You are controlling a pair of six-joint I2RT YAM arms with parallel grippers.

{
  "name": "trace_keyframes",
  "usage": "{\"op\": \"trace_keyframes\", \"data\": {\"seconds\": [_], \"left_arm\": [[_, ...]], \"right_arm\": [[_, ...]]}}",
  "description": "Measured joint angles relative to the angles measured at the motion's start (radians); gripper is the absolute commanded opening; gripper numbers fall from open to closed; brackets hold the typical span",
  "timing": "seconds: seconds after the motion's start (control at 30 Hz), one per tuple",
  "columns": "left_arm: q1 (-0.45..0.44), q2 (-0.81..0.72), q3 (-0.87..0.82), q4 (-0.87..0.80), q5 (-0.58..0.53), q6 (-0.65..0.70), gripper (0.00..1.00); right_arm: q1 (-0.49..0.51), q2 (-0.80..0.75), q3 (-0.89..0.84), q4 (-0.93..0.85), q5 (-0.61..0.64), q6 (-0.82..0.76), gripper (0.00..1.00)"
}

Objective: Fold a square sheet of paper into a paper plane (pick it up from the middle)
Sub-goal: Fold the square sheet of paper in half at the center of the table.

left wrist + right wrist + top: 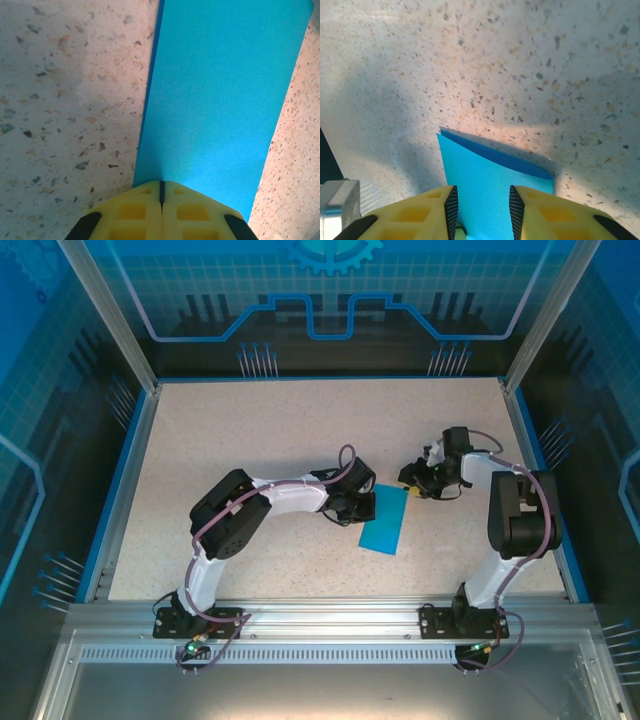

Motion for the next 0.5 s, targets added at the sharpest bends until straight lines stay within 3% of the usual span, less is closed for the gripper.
{"op": "trace_keyframes", "data": {"seconds": [0.5], "left_arm": [[-0.001, 0.000, 0.000, -0.003, 0.000, 0.019, 0.00]], "right_arm": [[-0.003, 0.045, -0.018, 0.000, 0.032, 0.060, 0.38]]}}
